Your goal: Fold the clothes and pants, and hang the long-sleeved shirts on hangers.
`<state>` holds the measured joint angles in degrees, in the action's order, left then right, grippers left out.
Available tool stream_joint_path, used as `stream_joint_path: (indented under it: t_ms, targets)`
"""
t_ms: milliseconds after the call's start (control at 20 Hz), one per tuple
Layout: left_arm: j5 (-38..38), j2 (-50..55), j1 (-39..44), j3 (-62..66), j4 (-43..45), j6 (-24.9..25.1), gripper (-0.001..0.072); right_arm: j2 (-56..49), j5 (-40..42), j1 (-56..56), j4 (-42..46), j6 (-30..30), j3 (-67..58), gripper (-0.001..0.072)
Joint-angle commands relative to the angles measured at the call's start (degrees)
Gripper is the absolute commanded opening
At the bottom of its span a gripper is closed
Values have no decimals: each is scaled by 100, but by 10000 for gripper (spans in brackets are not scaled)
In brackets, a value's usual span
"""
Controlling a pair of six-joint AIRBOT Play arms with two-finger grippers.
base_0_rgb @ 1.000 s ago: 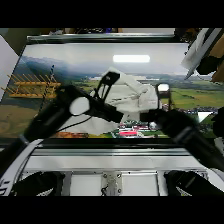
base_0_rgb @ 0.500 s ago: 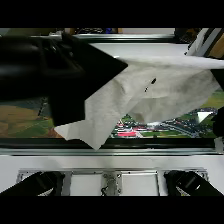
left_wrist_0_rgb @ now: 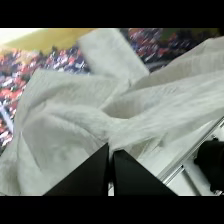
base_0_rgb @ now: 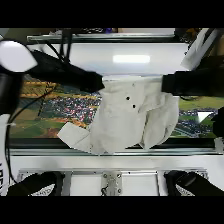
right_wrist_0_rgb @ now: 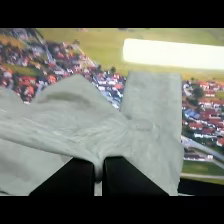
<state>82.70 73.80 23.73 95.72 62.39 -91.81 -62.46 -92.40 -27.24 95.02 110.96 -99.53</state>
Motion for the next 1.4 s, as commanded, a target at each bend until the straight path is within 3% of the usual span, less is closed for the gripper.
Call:
stream_joint_path:
  t_ms: [0,150,350,650,850,900,950,1000,1350]
  targets:
    - [328,330,-216,-1154,87,358,12,-1019,-780,1016,-1379,-1084,33,22]
    - [260,330,-76,-1899,-20,404,12,-1060,-933,1296,-1510,-992,789,21]
    - [-267,334,448,-2284,-74,748,13,-566,-114,988,-1513,-503,2074,22]
    - [-1554,337,197,-2011,-57,671,13,-564,748,988,-1316,234,2120,23]
    - [-1554,337,35,-1895,-57,675,14,-577,968,988,-1255,459,2122,23]
    - [-1451,337,35,-1895,-52,678,161,-577,968,988,-1255,459,2122,24]
    - [-1386,334,35,-1895,-55,673,537,-577,968,988,-1257,459,2122,23]
    - [-1338,334,35,-1893,-57,671,649,-577,970,988,-1259,459,2122,24]
    - [-800,328,-511,-1488,-39,678,649,-577,968,990,-1261,457,2122,26]
